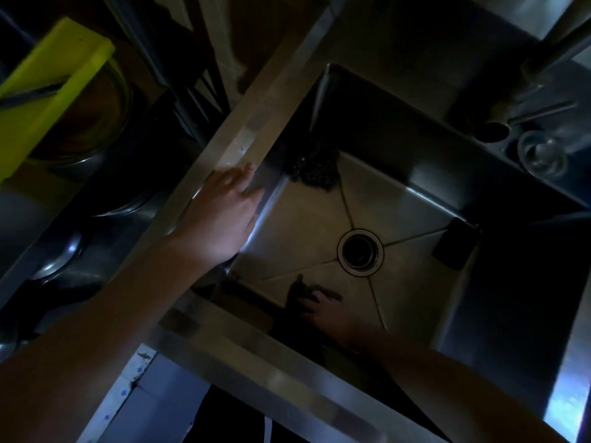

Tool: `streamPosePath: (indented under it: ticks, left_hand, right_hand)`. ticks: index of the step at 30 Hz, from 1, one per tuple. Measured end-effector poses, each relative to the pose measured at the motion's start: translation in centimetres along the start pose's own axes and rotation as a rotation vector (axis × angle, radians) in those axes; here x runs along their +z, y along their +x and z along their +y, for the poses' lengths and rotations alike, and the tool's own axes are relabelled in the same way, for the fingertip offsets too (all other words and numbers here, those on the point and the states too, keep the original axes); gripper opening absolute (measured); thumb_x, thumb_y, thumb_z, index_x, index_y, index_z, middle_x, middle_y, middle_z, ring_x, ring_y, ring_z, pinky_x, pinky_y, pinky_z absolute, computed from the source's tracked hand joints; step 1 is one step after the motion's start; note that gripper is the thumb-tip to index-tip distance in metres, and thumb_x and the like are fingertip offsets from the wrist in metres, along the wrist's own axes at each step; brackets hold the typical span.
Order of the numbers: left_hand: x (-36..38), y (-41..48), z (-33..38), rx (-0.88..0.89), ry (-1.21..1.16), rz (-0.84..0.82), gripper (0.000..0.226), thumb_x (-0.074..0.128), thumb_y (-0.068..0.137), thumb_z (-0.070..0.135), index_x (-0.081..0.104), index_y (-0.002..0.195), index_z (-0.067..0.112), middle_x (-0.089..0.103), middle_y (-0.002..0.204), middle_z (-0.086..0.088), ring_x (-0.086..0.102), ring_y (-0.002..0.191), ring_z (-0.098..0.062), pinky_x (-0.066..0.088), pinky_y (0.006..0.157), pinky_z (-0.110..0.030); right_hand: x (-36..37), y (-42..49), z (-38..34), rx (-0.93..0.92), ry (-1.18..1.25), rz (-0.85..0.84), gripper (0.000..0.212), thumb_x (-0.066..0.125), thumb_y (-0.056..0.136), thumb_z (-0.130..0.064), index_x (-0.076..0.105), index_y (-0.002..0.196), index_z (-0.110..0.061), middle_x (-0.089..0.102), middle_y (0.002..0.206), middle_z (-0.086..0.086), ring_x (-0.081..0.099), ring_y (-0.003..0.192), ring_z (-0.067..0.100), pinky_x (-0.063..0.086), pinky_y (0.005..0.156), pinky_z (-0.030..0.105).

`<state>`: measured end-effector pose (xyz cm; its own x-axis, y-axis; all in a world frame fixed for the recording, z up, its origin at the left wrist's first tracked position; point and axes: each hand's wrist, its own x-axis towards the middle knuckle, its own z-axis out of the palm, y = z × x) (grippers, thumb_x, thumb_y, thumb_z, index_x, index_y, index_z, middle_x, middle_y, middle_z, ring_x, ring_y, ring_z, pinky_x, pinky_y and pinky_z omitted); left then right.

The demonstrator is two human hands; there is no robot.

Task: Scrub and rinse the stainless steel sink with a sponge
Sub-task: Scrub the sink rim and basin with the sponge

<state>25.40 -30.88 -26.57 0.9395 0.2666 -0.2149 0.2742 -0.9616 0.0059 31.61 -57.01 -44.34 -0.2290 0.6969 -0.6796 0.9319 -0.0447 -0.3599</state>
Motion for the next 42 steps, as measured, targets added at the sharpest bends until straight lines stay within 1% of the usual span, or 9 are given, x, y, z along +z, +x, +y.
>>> streamPosePath:
  ticks: [8,11,17,20,26,29,36,39,42]
  left_hand:
    - [0.0,0.1,0.4,-0.031,-0.011,-0.012,0.034,0.047,0.091,0.023,0.056,0.121,0.009,0.029,0.151,-0.019,0.041,0.127,-0.031,0.024,0.105,-0.040]
    - [0.3,0.1,0.5,-0.044,-0.006,-0.010,0.036,0.047,0.091,0.024,0.054,0.123,0.010,0.026,0.152,-0.018,0.038,0.129,-0.032,0.024,0.106,-0.041]
    - [1.1,0.0,1.4,-0.114,0.046,-0.037,0.052,0.058,0.087,0.030,0.044,0.136,0.017,0.024,0.152,-0.018,0.032,0.134,-0.037,0.027,0.108,-0.049]
    - [1.1,-0.4,2.5,-0.093,0.068,-0.018,0.056,0.073,0.076,0.020,0.053,0.129,0.016,0.036,0.146,-0.021,0.045,0.125,-0.040,0.041,0.098,-0.052]
    - [2.2,-0.8,4.6,-0.019,-0.022,-0.018,0.046,0.054,0.089,0.022,0.047,0.134,0.013,0.028,0.150,-0.020,0.035,0.131,-0.040,0.030,0.107,-0.051]
    - [2.6,-0.8,5.7,-0.012,-0.024,-0.064,0.046,0.056,0.089,0.021,0.047,0.134,0.012,0.028,0.151,-0.020,0.035,0.133,-0.037,0.029,0.107,-0.050]
    - [3.0,-0.4,6.7,0.036,-0.046,-0.072,0.047,0.069,0.079,0.018,0.058,0.123,0.008,0.041,0.143,-0.022,0.046,0.125,-0.039,0.040,0.098,-0.051]
    - [3.0,0.1,7.1,0.039,-0.042,-0.079,0.050,0.059,0.086,0.020,0.048,0.133,0.012,0.028,0.151,-0.018,0.033,0.135,-0.035,0.030,0.106,-0.047]
    - [3.0,0.6,7.3,0.040,-0.035,-0.077,0.051,0.051,0.089,0.022,0.041,0.138,0.017,0.018,0.155,-0.013,0.026,0.138,-0.031,0.025,0.106,-0.044]
  right_hand:
    - [5.2,-7.1,6.0,-0.122,-0.158,-0.151,0.044,0.044,0.093,-0.012,0.043,0.137,-0.018,0.029,0.150,0.007,0.025,0.137,0.035,0.036,0.105,0.047]
    - [5.6,-7.8,8.3,-0.161,-0.268,-0.066,0.041,0.041,0.089,-0.011,0.050,0.127,-0.020,0.041,0.144,0.005,0.040,0.131,0.034,0.046,0.096,0.044]
    - [2.5,-5.1,11.8,0.029,-0.223,-0.015,0.039,0.038,0.095,-0.009,0.043,0.133,-0.014,0.029,0.150,0.005,0.029,0.135,0.029,0.038,0.102,0.045]
    - [2.0,-4.9,11.9,0.070,-0.177,0.000,0.041,0.042,0.094,-0.009,0.044,0.133,-0.018,0.030,0.149,0.001,0.028,0.135,0.027,0.038,0.102,0.042]
    - [4.5,-7.3,10.0,0.070,-0.084,0.057,0.040,0.044,0.090,-0.004,0.050,0.128,-0.015,0.033,0.148,0.007,0.031,0.134,0.030,0.039,0.099,0.043]
    - [6.2,-9.0,9.2,0.013,-0.108,-0.066,0.047,0.045,0.087,-0.001,0.047,0.132,-0.015,0.032,0.149,0.008,0.031,0.133,0.032,0.041,0.098,0.044]
    - [7.5,-11.9,9.3,-0.178,-0.267,-0.046,0.028,0.078,0.058,-0.045,0.069,0.083,-0.037,0.068,0.103,-0.013,0.068,0.089,0.012,0.054,0.060,0.018]
    - [5.9,-11.1,11.6,-0.048,-0.253,0.010,0.028,0.072,0.073,-0.029,0.067,0.100,-0.028,0.062,0.121,-0.003,0.061,0.109,0.021,0.054,0.076,0.026]
    - [5.1,-9.5,14.9,0.077,-0.291,-0.012,0.039,0.043,0.093,-0.014,0.047,0.132,-0.019,0.029,0.150,0.002,0.028,0.135,0.028,0.039,0.101,0.042]
